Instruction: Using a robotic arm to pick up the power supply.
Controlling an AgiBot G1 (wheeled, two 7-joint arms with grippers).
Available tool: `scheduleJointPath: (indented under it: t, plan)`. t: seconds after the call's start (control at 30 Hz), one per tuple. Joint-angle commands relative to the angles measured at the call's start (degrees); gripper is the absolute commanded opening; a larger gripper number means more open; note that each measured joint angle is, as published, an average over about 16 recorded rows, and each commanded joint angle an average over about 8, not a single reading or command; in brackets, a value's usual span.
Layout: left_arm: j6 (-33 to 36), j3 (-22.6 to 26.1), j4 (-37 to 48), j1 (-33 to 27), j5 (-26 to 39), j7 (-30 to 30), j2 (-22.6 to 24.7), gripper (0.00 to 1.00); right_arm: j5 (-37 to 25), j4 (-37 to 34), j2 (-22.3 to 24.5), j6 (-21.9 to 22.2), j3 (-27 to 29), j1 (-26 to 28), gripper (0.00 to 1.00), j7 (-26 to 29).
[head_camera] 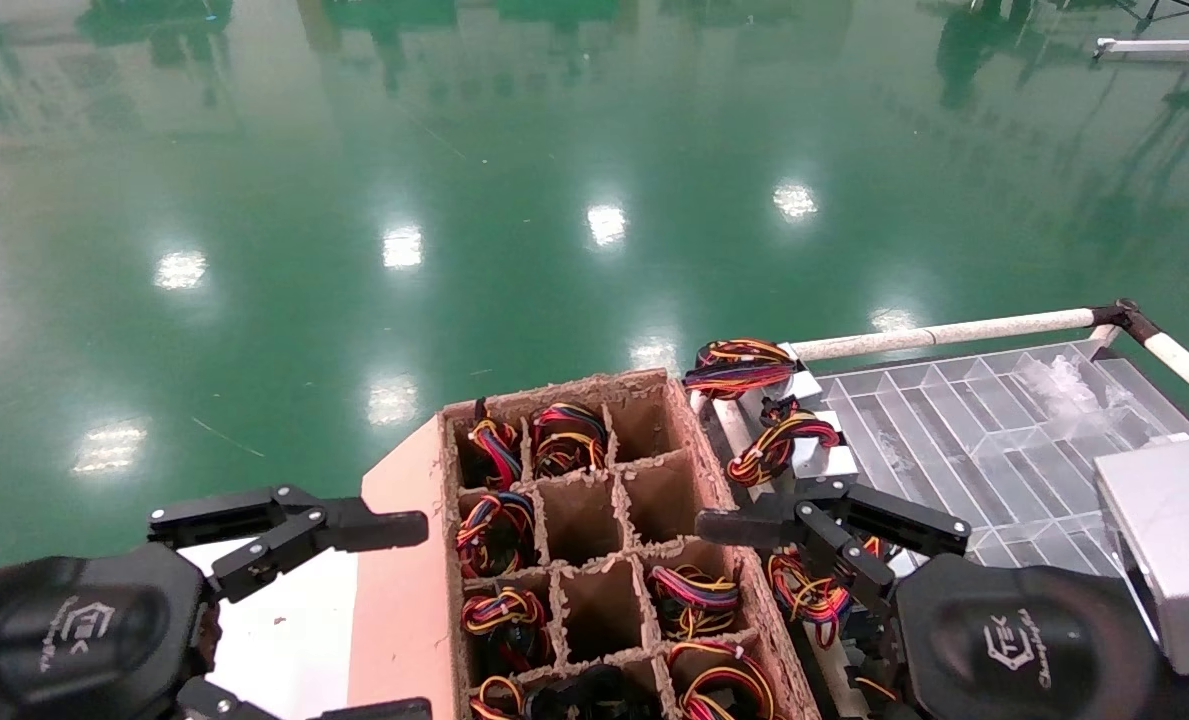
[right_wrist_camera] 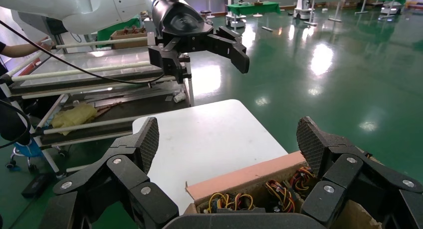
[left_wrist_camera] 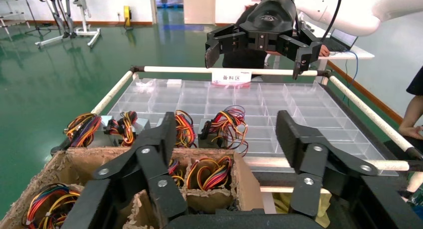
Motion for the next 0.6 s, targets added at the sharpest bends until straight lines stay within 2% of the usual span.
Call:
scheduleJointPath:
  t: [0.03, 0.6]
  plan:
    - [0.0, 0.0, 0.0, 0.0, 0.0, 0.0, 0.0, 0.0, 0.0, 0.0, 0.0, 0.0, 0.0, 0.0, 1.0, 0.0]
    - [0.0, 0.0, 0.0, 0.0, 0.0, 0.0, 0.0, 0.0, 0.0, 0.0, 0.0, 0.0, 0.0, 0.0, 1.0, 0.0]
